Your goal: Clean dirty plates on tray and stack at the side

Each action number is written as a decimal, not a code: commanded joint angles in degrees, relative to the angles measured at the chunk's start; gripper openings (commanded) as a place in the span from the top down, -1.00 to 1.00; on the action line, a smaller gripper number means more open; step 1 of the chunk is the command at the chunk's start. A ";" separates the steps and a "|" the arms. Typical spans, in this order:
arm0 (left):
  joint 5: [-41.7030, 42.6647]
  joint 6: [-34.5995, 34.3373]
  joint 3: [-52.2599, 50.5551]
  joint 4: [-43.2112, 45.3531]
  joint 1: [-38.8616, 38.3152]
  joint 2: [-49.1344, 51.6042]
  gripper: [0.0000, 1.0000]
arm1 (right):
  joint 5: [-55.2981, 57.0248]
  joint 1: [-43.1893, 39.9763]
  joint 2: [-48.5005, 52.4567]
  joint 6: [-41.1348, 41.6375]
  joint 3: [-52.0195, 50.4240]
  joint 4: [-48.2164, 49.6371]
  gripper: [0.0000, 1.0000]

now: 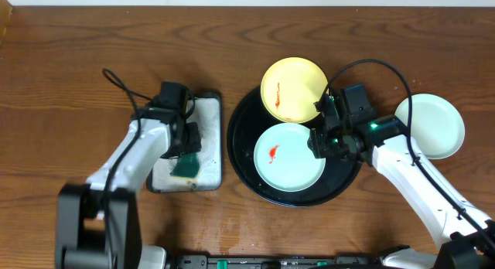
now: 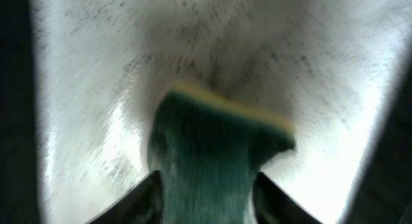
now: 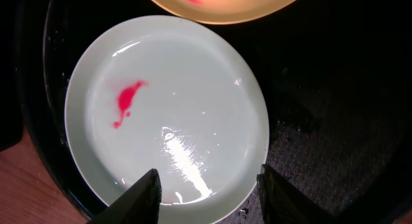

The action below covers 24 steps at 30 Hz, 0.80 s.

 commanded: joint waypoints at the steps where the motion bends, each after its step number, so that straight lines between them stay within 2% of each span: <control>1: 0.48 0.28 1.60 -4.28 0.13 -5.97 0.02 | -0.72 0.09 -0.44 0.81 0.61 0.13 0.06; 5: 4.20 -0.28 0.61 -10.64 0.13 -8.55 0.01 | -0.70 0.09 -0.44 0.81 0.61 0.15 0.05; 7: 5.53 -0.31 -1.27 -10.62 0.13 -8.17 0.00 | -0.70 0.09 -0.44 0.81 0.61 0.22 0.05; 12: 5.51 -0.31 -7.26 -6.38 0.13 -6.19 -0.04 | -0.70 0.09 -0.44 0.81 0.61 0.22 0.05; 16: 5.49 -0.28 -12.35 0.24 0.13 -4.22 -0.03 | -0.70 0.09 -0.44 0.81 0.61 0.24 0.05; 17: 5.49 -0.28 -13.31 1.92 0.13 -3.74 0.03 | -0.70 0.09 -0.44 0.81 0.61 0.28 0.04; 19: 5.46 -0.24 -13.86 3.78 0.13 -2.91 0.35 | -0.72 0.09 -0.44 0.83 0.61 0.44 0.05; 20: 5.49 -0.24 -13.84 4.31 0.13 -2.78 0.79 | -0.70 0.09 -0.44 0.81 0.61 0.48 0.04; 21: 5.49 -0.24 -13.75 4.57 0.15 -2.84 0.85 | -0.70 0.09 -0.44 0.81 0.61 0.50 0.05; 24: 5.49 -0.24 -12.35 3.89 0.15 -3.80 0.85 | -0.70 0.09 -0.44 0.81 0.61 0.46 0.05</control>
